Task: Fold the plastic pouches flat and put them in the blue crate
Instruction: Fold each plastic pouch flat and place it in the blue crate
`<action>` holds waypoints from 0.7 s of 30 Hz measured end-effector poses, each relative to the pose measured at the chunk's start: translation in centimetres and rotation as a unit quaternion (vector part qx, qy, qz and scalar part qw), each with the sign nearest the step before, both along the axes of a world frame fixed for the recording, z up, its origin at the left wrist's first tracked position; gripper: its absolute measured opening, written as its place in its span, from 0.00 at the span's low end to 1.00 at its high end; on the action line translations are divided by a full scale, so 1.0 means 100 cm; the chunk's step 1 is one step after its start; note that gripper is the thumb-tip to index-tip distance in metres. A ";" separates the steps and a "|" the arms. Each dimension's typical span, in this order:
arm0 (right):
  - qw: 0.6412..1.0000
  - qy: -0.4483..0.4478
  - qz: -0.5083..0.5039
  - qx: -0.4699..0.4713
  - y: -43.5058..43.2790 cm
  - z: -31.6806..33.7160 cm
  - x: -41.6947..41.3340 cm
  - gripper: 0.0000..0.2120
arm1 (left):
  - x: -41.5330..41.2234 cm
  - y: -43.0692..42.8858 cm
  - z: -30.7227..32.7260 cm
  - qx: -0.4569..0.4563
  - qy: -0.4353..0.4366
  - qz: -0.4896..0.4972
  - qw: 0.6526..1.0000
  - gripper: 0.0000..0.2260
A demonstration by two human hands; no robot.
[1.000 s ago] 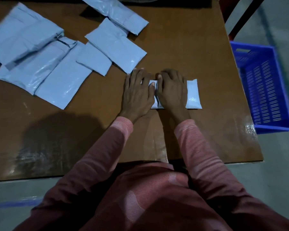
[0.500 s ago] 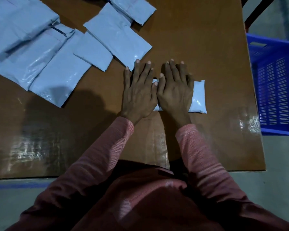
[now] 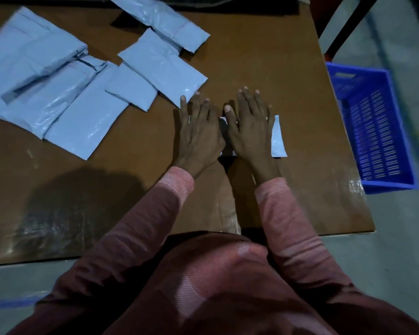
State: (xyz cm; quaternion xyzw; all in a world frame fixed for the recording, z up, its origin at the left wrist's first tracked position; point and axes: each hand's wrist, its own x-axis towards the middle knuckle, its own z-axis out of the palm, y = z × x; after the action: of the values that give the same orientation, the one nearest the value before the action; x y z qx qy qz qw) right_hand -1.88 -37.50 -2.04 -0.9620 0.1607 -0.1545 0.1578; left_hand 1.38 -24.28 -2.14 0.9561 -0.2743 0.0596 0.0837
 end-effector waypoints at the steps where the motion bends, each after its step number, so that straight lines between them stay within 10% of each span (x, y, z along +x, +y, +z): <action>1: 1.000 0.002 0.001 0.010 -0.004 0.004 -0.003 0.29 | -0.001 -0.003 0.003 -0.019 0.012 -0.006 1.000 0.24; 21: 0.996 -0.014 0.001 -0.087 -0.028 -0.029 -0.035 0.21 | -0.018 -0.033 -0.019 0.007 0.024 -0.001 1.000 0.29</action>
State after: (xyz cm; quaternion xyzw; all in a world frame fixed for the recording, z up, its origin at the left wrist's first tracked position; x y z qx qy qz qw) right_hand -5.41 -40.26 -4.89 -0.9701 0.1431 -0.1811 0.0756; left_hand -0.38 -27.58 -4.00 0.9577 -0.2733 0.0342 0.0835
